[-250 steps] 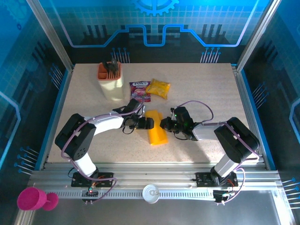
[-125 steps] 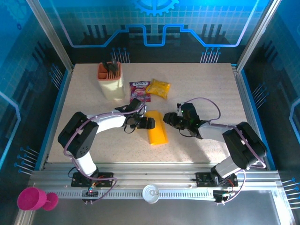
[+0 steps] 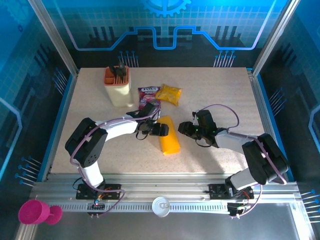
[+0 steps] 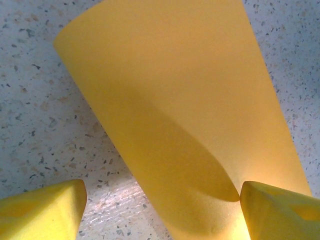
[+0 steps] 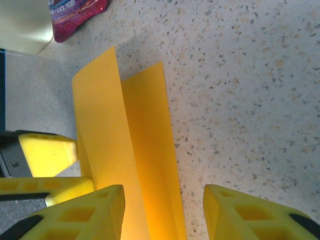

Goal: Fold a paper plane with a square sheet of paper (pick it up from the middle)
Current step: First fold the square sheet of paper in half at the center of the table.

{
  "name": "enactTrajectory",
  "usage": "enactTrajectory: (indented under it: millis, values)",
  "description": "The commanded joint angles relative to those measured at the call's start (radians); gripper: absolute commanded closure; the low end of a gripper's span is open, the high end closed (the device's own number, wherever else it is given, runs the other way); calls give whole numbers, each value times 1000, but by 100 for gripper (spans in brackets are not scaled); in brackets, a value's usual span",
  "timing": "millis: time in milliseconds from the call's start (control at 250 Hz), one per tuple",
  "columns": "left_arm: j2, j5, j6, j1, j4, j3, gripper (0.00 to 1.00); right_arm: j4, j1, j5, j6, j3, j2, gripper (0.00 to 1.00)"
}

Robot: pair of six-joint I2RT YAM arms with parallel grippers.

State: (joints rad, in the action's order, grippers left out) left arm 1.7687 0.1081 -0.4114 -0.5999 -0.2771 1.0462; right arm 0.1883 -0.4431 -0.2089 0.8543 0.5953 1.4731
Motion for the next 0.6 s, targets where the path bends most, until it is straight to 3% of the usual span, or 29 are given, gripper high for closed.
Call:
enactTrajectory:
  millis: [0,599]
  values:
    - [21,-21,40,-12,-49,28,18,-32,20,-2,-35,-12,-27,54]
    - [46,-38,67,-12,-50,39,19,12,44,-104,-61,-28,3,63]
